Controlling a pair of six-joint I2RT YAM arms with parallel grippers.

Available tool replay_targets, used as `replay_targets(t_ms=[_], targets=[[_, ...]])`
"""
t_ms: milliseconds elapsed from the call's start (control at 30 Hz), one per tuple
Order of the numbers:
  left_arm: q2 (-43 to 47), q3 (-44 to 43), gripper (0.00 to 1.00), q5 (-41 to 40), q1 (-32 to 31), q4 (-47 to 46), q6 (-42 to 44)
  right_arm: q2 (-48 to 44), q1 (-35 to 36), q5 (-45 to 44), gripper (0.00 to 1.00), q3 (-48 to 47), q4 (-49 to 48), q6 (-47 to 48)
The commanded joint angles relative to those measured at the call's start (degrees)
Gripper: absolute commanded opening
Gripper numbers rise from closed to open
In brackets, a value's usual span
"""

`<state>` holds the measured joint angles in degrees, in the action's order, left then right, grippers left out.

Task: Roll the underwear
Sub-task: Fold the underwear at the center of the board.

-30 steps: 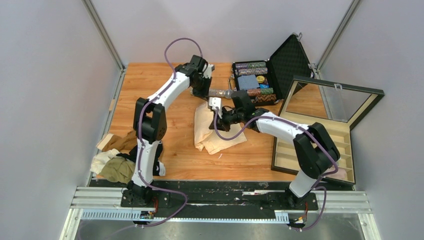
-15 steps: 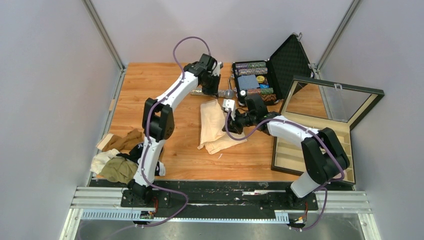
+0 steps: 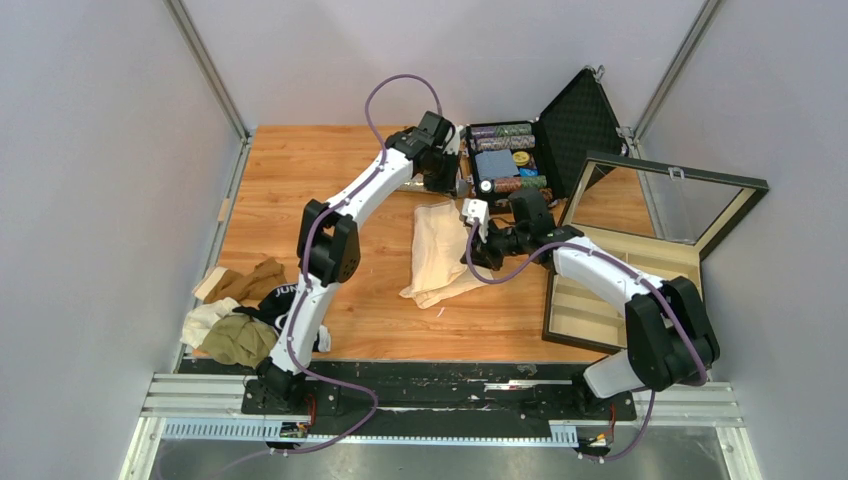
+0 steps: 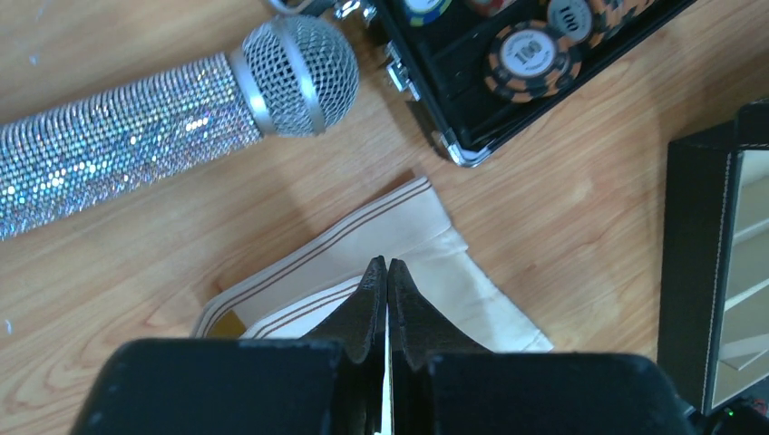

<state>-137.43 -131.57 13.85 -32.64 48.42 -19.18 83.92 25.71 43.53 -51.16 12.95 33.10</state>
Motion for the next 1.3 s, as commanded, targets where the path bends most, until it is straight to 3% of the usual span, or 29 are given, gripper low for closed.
replay_targets(t_ms=[0, 667, 733, 800, 900, 1000, 1167, 1267], targets=[[-2.26, -3.97, 0.0, -0.61, -0.9, -2.52, -0.79, -2.37, -1.37, 0.87, 0.0, 1.78, 2.97, 2.57], [-7.65, -5.83, 0.0, -3.75, -3.56, -5.74, -1.0, 0.47, -4.73, -2.66, 0.0, 4.66, 4.09, 2.62], [-7.68, -6.46, 0.0, -4.48, -3.64, -5.98, -0.99, 1.34, -4.99, -3.54, 0.05, 4.63, 4.02, 2.49], [-7.45, -7.15, 0.07, -5.31, -3.65, -6.09, -0.64, 2.18, -5.18, -5.03, 0.13, 4.38, 4.07, 2.09], [-5.92, -7.76, 0.32, -7.78, -3.53, -5.73, 0.08, 2.67, -5.98, -7.53, 0.22, 3.37, 4.7, 1.08], [-3.32, -7.11, 0.49, -8.2, -2.87, -5.71, 0.82, 1.93, -7.55, -8.35, 0.27, 0.9, 7.69, -0.16], [4.75, -1.62, 0.57, -7.79, -0.84, -3.95, 2.87, -0.42, -9.19, -8.28, 0.32, -3.24, 11.01, -4.47], [10.86, 9.69, 0.56, -3.3, 1.97, -3.28, 4.59, 2.37, -9.19, -9.74, 0.35, -6.9, 10.55, -9.81]])
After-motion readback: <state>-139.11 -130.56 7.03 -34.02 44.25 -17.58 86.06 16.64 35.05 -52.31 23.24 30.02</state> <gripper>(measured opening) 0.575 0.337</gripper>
